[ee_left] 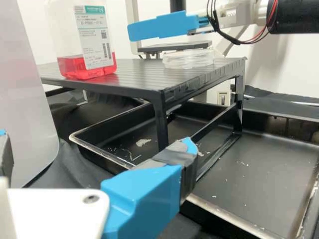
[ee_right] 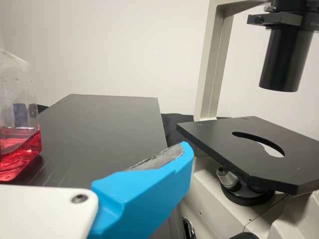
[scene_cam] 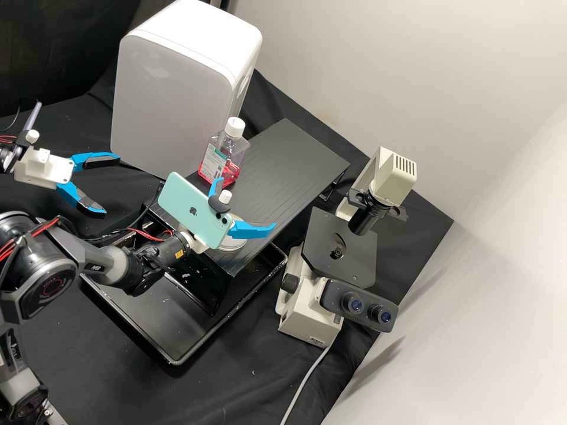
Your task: Remove the lid from the petri dish
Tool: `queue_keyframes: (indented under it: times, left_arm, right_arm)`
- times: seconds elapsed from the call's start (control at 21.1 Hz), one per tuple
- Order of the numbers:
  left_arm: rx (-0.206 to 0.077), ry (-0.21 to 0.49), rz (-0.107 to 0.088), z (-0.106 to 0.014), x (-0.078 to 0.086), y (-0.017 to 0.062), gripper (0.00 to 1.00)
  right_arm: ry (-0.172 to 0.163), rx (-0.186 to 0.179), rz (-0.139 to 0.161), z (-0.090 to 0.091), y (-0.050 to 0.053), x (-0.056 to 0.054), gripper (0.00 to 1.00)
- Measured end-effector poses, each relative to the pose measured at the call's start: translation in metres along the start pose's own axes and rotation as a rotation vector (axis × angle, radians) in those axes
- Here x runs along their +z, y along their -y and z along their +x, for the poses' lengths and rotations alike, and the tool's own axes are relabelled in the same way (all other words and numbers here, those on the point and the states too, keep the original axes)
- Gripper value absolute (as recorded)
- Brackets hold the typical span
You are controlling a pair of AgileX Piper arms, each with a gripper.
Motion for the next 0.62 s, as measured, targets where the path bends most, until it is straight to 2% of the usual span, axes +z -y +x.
queue_keyframes:
  times: [0.19, 0.24, 0.52, 0.62]
  left_arm:
    - [-0.011, 0.014, -0.040, -0.0013, 0.0018, 0.0019, 1.00]
    - [-0.013, 0.016, -0.043, -0.0015, 0.0016, 0.0020, 1.00]
    - [-0.013, 0.018, -0.044, -0.0015, 0.0018, 0.0020, 1.00]
    - [-0.013, 0.018, -0.044, -0.0015, 0.0018, 0.0020, 1.00]
  right_arm:
    - [0.000, 0.000, 0.000, 0.0000, 0.0000, 0.0000, 1.00]
    - [0.000, 0.000, 0.000, 0.0000, 0.0000, 0.0000, 1.00]
    - [0.004, 0.001, 0.000, -0.0005, -0.0003, 0.0013, 1.00]
    - [0.018, 0.007, 0.028, -0.0065, -0.0029, 0.0046, 1.00]
